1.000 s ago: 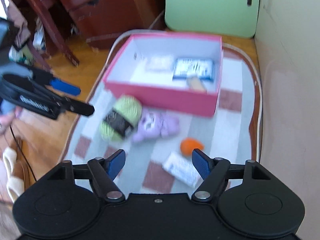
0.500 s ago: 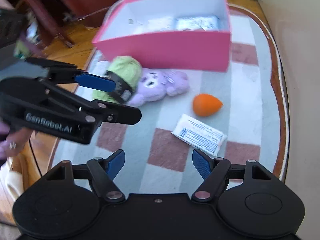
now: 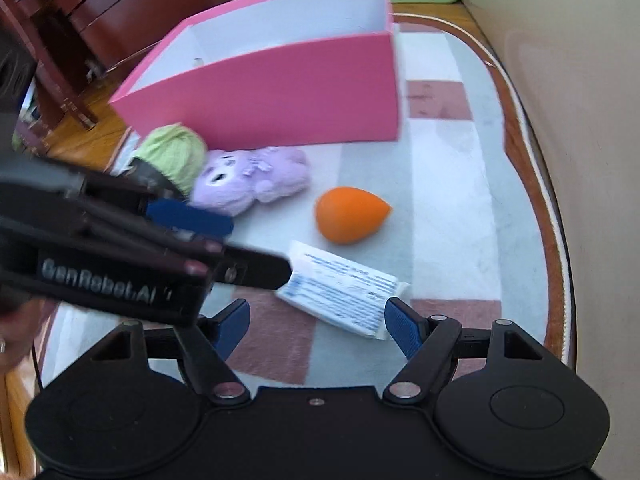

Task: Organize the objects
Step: 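Move the left tool to the white wrapped packet and grasp it, then lift the white packet and carry it into the pink box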

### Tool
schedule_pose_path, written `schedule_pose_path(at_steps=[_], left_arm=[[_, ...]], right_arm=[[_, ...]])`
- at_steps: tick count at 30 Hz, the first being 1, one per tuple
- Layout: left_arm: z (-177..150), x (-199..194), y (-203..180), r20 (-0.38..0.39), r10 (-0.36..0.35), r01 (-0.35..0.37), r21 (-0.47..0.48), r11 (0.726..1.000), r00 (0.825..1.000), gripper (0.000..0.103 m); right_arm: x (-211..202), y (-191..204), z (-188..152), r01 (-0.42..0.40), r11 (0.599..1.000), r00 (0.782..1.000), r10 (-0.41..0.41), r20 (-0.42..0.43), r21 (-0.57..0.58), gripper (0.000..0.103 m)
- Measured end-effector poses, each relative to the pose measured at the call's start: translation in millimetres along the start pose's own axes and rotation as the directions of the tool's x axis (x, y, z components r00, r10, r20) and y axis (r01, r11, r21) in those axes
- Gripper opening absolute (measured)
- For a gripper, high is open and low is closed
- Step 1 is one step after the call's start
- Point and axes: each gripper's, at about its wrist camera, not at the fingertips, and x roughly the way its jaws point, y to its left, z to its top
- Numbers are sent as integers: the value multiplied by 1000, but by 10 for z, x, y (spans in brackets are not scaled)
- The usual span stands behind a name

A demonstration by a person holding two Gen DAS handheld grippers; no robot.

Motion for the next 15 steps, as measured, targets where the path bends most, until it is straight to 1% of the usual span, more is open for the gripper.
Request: schedule_pose_path(at_steps=[1,2,4,5,6,8,10,12,13,14,15], left_arm=[[6,48,39,-16,-22,21,-30,999,1000,54],[14,85,61,-25,-29,28,-39,999,999,53],[26,126,65,-18,-14,14,-12,1000,1000,52],[31,154,60,-17,-2,2,0,1000,1000,51],[41,181,60,-21,11,-11,8,1000,1000,50],[52,228,53,-23,43,-43,21,999,999,44],[55,273,50,-25,48,-48,19,999,999,38],[54,299,63,-25,26,-26,-18,1000,999,38],[60,312,71,-27,15,-16,-37,999,1000,37],[66,316,100,-32,-12,10,-74,997,999,37],[65,319,141,-33,-34,29,-128,991,999,37]], right_arm=[[33,-35,-3,3,1000,1000,-3,-7,14,79],[69,-55,-6,8,1000,1000,-7,-21,21,79],[115,-45,10,2,1000,999,-2,-54,8,78],[108,-19,19,-12,1000,998,11,-58,-11,78],[101,7,17,-5,1000,999,3,-54,-29,78],[125,24,20,38,998,998,-40,-52,-47,78],[174,-37,-4,51,998,996,-53,-65,-28,78],[208,-102,-36,48,999,997,-48,-68,-1,78],[222,-128,-49,39,999,997,-38,-65,7,76],[235,-150,-60,27,1000,998,-26,-63,14,73],[248,-165,-68,14,1000,998,-13,-62,19,66]])
